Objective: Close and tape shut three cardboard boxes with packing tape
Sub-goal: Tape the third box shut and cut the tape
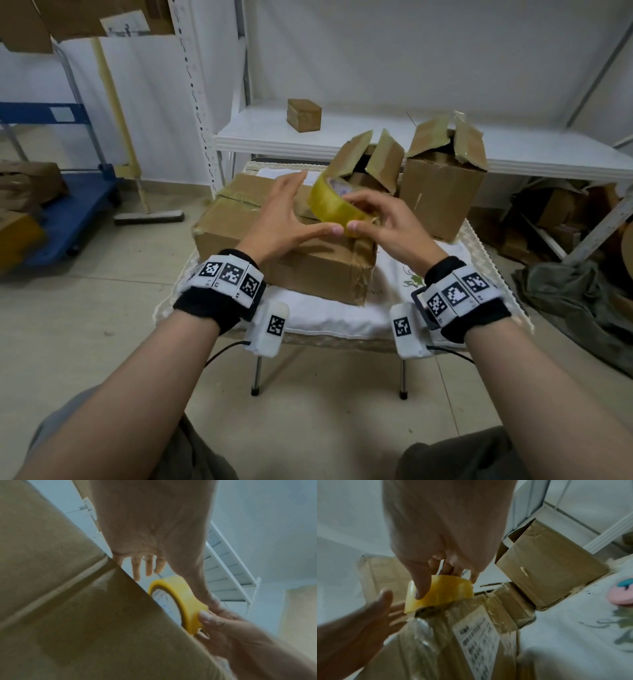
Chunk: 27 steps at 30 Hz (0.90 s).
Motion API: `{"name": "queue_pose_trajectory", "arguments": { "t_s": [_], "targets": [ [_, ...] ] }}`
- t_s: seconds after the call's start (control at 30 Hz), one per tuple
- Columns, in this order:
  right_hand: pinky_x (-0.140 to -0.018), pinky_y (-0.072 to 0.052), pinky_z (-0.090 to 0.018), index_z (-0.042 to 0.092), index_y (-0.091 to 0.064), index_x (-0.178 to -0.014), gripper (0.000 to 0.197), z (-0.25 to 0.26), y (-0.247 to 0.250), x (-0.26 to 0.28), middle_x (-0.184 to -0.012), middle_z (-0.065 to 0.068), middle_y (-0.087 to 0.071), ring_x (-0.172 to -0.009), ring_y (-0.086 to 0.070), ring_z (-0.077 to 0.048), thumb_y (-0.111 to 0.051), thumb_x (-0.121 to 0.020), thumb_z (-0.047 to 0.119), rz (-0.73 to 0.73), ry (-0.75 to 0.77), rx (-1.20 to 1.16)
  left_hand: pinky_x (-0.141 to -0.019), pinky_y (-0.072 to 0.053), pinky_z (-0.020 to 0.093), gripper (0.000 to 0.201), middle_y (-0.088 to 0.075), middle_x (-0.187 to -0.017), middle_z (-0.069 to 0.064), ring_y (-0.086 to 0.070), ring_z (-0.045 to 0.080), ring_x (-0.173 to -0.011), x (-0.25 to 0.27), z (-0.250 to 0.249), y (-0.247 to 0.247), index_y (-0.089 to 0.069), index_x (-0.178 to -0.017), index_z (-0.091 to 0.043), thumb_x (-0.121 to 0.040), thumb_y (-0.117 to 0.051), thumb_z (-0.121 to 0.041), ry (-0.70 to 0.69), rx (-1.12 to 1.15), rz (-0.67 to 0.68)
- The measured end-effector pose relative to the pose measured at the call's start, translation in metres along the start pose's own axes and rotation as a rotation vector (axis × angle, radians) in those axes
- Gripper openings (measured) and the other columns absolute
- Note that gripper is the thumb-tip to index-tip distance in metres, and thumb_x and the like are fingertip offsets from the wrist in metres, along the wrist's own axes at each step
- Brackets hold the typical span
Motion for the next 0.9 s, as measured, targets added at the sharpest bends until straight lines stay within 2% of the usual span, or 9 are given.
{"name": "queue_pose_trajectory", "arguments": {
  "t_s": [0.03, 0.07, 0.2, 0.33, 0.43, 0.57, 0.73, 0.8, 0.9],
  "targets": [
    [-0.094, -0.044, -0.014, 0.010, -0.067, -0.125, 0.037, -0.001, -0.001, -0.002, -0.118, 0.003, -0.065, -0.102, -0.056, 0.011, -0.074, -0.088, 0.005, 0.010, -0.004, 0.030, -0.115, -0.037, 0.045, 0.118, -0.035, -0.152, 0.003, -0.040, 0.018, -0.138, 0.000, -0.003, -0.001, -0.032, -0.154, -0.021, -0.056, -0.077, -0.069, -0.029, 0.026, -0.008],
    [-0.095, -0.045, -0.015, 0.012, -0.068, -0.125, 0.038, -0.002, -0.003, -0.002, -0.120, 0.003, -0.065, -0.104, -0.056, 0.010, -0.075, -0.088, 0.008, 0.015, -0.006, 0.046, -0.114, -0.039, 0.044, 0.111, -0.040, -0.146, 0.003, -0.043, 0.017, -0.134, 0.000, -0.004, -0.003, -0.036, -0.153, -0.020, -0.060, -0.079, -0.064, -0.043, 0.035, -0.021],
    [-0.103, -0.049, -0.035, 0.014, -0.068, -0.125, 0.036, -0.005, -0.004, -0.004, -0.122, 0.002, -0.066, -0.115, -0.059, -0.011, -0.074, -0.089, 0.008, 0.002, -0.002, 0.036, -0.105, -0.048, 0.038, 0.090, -0.051, -0.124, 0.000, -0.054, 0.015, -0.117, -0.001, -0.005, -0.006, -0.054, -0.141, -0.018, -0.063, -0.087, -0.051, -0.022, 0.060, -0.173],
    [-0.104, -0.049, -0.046, 0.014, -0.069, -0.124, 0.036, -0.010, -0.004, -0.006, -0.122, 0.001, -0.067, -0.116, -0.060, -0.016, -0.075, -0.088, 0.011, -0.025, -0.011, 0.039, -0.097, -0.051, 0.031, 0.074, -0.056, -0.112, -0.002, -0.058, 0.012, -0.104, 0.003, -0.013, -0.008, -0.065, -0.128, -0.017, -0.063, -0.090, -0.043, -0.042, 0.025, -0.310],
    [-0.104, -0.050, -0.047, 0.013, -0.069, -0.123, 0.037, -0.011, -0.007, -0.007, -0.122, 0.001, -0.067, -0.115, -0.060, -0.016, -0.076, -0.087, 0.010, -0.048, -0.018, 0.030, -0.094, -0.051, 0.031, 0.061, -0.060, -0.108, -0.002, -0.058, 0.013, -0.102, 0.010, -0.015, -0.013, -0.069, -0.119, -0.015, -0.066, -0.088, -0.041, -0.082, -0.026, -0.384],
    [-0.102, -0.051, -0.046, 0.012, -0.070, -0.122, 0.037, -0.012, -0.008, -0.007, -0.119, 0.003, -0.067, -0.113, -0.059, -0.014, -0.076, -0.086, 0.007, -0.072, -0.036, 0.017, -0.088, -0.050, 0.019, 0.045, -0.065, -0.107, -0.002, -0.059, 0.007, -0.095, 0.016, -0.018, -0.016, -0.072, -0.112, -0.014, -0.073, -0.085, -0.031, -0.118, -0.021, -0.446],
    [-0.102, -0.051, -0.047, 0.016, -0.071, -0.121, 0.035, -0.010, -0.011, -0.006, -0.121, 0.002, -0.066, -0.115, -0.058, -0.016, -0.077, -0.087, 0.010, -0.066, -0.037, 0.018, -0.083, -0.057, 0.023, 0.017, -0.073, -0.094, -0.005, -0.068, 0.006, -0.086, 0.007, -0.008, -0.007, -0.078, -0.095, -0.016, -0.078, -0.083, -0.018, 0.013, 0.227, -0.462],
    [-0.102, -0.050, -0.049, 0.020, -0.073, -0.116, 0.032, -0.012, -0.012, -0.006, -0.120, 0.000, -0.066, -0.116, -0.057, -0.019, -0.079, -0.086, 0.015, -0.087, -0.048, 0.033, -0.079, -0.056, 0.019, 0.012, -0.075, -0.086, -0.008, -0.069, 0.003, -0.081, 0.005, -0.004, -0.004, -0.079, -0.089, -0.019, -0.078, -0.083, -0.017, 0.053, 0.257, -0.468],
    [-0.104, -0.048, -0.047, 0.024, -0.074, -0.110, 0.029, -0.013, -0.010, -0.008, -0.118, -0.002, -0.064, -0.115, -0.055, -0.018, -0.082, -0.083, 0.020, -0.120, -0.082, 0.050, -0.076, -0.053, 0.015, 0.009, -0.073, -0.081, -0.010, -0.068, 0.000, -0.078, 0.003, 0.000, -0.003, -0.078, -0.086, -0.022, -0.081, -0.081, -0.016, 0.078, 0.257, -0.458]
  ]
}}
Point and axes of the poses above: each hand's wrist, its own x-axis away from the middle knuckle, its own y-axis out of the back of the hand, z = x × y, the point moved 2 cm from there along -x, towards the middle knuckle
